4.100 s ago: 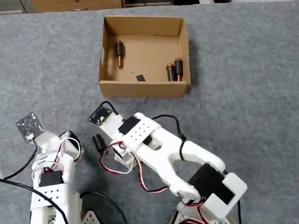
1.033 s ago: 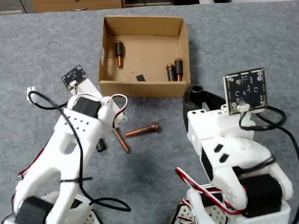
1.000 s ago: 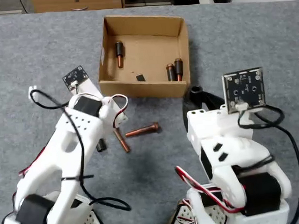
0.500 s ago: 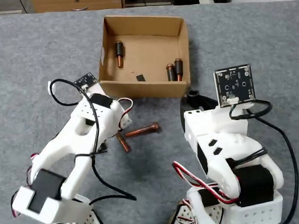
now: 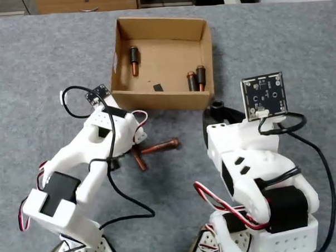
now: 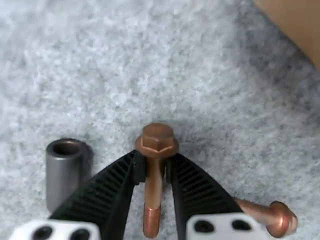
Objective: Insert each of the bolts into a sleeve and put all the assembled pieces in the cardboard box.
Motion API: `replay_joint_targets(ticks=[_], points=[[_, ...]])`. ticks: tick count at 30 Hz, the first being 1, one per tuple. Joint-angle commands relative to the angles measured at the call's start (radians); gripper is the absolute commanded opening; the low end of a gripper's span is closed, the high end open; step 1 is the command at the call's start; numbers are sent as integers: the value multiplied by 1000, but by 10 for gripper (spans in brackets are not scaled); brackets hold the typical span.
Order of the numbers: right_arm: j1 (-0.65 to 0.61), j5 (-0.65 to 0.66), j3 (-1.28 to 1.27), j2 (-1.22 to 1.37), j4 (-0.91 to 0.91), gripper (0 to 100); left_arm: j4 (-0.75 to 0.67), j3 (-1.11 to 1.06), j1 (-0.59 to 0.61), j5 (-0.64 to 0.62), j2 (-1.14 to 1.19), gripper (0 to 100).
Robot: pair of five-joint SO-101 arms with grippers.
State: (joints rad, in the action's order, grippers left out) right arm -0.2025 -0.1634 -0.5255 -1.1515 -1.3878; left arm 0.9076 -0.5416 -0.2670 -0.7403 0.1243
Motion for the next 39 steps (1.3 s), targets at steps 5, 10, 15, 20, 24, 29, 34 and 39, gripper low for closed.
replay_joint_targets(ticks=[5, 10, 15, 20, 24, 29, 34, 39], points=[[16, -9, -22, -5, 64, 2, -31, 35, 49, 12, 61, 76], [16, -9, -67, -7, 92, 2, -23, 60, 52, 14, 59, 17], [16, -9, -71, -7, 97, 2, 63, 135, 51, 14, 58, 19], [16, -9, -71, -7, 97, 2, 331, 381, 58, 14, 58, 19], [16, -9, -71, -7, 97, 2, 537, 608, 55, 14, 58, 19], [16, -9, -71, -7, 97, 2, 752, 961, 51, 61, 58, 19], [16, -8, -85, -7, 97, 2, 855, 1181, 60, 160, 33, 19], [16, -8, -104, -7, 97, 2, 853, 1097, 57, 227, -188, 19]])
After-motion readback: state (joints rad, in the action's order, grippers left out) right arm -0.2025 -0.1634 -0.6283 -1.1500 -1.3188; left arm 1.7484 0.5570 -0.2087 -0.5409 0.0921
